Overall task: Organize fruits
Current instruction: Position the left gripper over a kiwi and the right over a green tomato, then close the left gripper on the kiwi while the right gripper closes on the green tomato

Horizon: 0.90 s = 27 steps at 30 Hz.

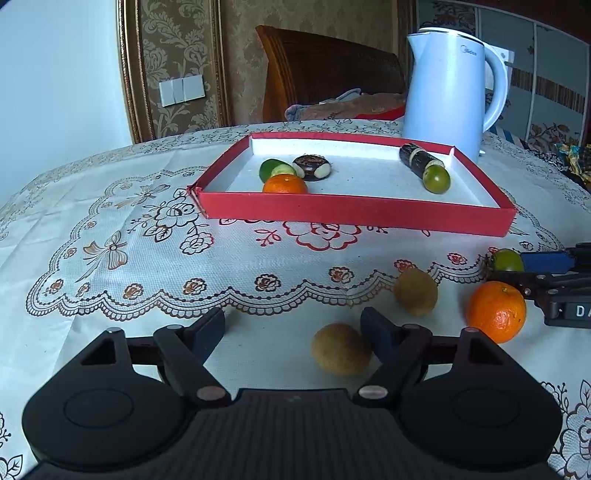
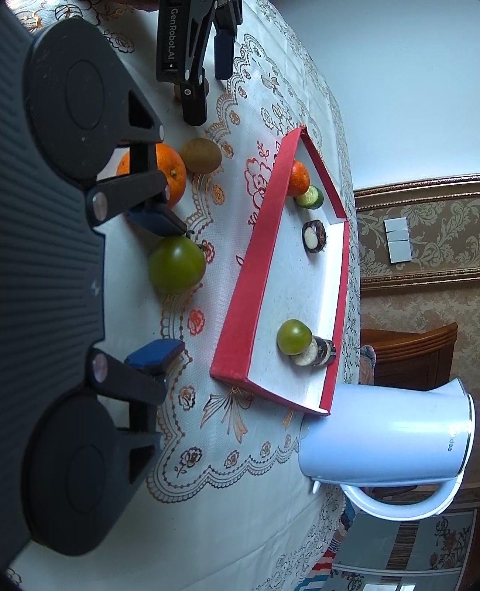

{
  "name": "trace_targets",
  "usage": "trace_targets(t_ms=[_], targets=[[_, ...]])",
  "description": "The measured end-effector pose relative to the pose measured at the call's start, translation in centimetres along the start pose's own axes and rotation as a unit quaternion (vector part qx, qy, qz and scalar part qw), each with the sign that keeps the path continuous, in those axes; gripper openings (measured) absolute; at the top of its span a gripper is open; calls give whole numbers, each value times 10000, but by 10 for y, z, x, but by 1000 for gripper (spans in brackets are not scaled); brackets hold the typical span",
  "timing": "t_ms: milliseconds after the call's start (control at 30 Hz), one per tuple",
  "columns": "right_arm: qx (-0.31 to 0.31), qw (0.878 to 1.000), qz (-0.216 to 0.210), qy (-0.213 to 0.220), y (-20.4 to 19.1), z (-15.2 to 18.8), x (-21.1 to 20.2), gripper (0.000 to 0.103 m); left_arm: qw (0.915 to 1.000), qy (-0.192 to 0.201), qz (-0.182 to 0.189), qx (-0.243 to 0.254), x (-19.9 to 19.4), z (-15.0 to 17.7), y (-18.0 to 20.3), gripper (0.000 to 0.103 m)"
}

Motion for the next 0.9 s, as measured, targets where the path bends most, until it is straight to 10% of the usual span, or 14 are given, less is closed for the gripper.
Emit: trace_targets(t_ms=[900], targets=[[-237, 9996, 104, 101, -8, -3, 0, 38, 10000, 7, 17, -23, 0, 0, -1, 72]])
Point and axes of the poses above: each gripper's, at about its wrist camera, not at the fingertips, and x roughly the way its jaws point, y to its right, z to its underside, the point moved 1 cm from there along x, roughly the way its jaws point, and after that the axes turned 3 degrees about -y, right-handed, at the moved point
